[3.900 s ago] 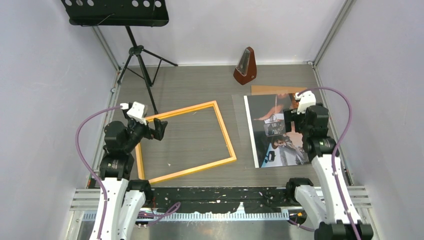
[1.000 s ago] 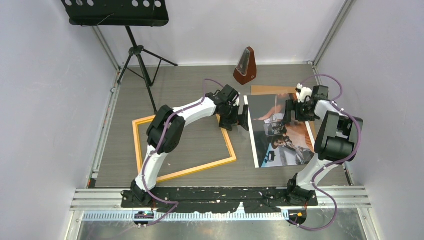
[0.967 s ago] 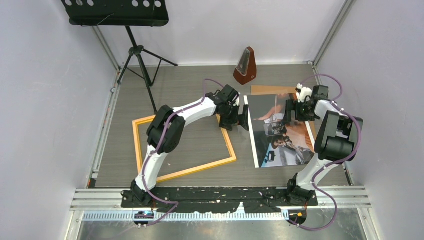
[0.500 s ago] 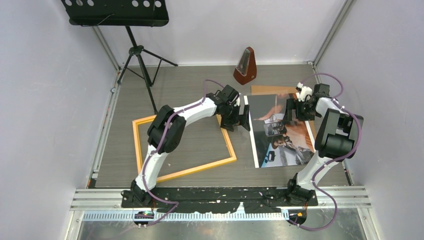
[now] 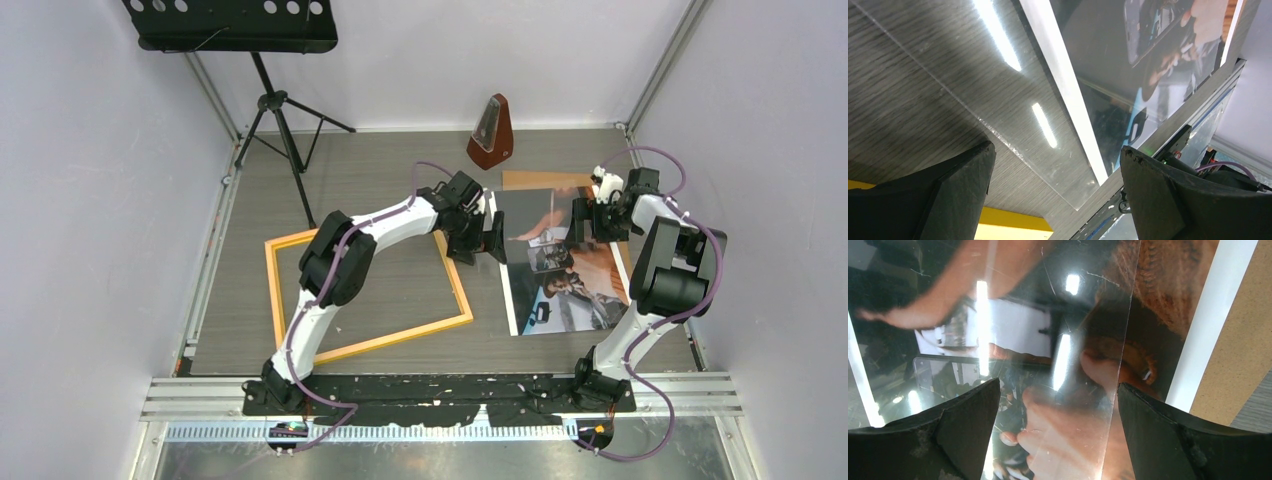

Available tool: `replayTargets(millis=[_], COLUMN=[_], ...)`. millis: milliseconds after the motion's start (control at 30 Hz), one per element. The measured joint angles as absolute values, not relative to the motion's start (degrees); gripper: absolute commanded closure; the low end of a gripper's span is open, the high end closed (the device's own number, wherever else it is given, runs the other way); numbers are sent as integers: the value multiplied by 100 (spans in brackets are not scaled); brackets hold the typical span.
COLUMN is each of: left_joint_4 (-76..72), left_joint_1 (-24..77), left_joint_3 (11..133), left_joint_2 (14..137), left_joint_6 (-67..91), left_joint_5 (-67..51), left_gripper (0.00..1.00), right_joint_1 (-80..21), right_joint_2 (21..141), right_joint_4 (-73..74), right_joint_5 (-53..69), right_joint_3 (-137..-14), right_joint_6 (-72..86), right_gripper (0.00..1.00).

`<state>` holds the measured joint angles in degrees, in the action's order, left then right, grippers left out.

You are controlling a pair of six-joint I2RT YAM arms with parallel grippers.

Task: Put the photo into the frame
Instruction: Pick up the photo frame item at the center of the board.

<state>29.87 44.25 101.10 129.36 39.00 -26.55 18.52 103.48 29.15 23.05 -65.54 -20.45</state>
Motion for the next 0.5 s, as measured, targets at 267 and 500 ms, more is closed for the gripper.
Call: replayTargets(millis=[267,500], left_joint_4=[2974,2963], left_joint_1=[4423,4410], left_joint_3=[10296,10296], left_joint_2=[13078,13100], left_joint_6=[3911,4016], left_joint_5=[-2792,-2814], left_gripper=[1,1], right_joint_1=[1865,1887], right_joint_2=[10298,10285], right_joint_4=[2915,2904], right_joint_5=[2418,2458], right_joint_3=[-6490,-6475], right_joint_6=[-2082,-2084], right_gripper=[7,8])
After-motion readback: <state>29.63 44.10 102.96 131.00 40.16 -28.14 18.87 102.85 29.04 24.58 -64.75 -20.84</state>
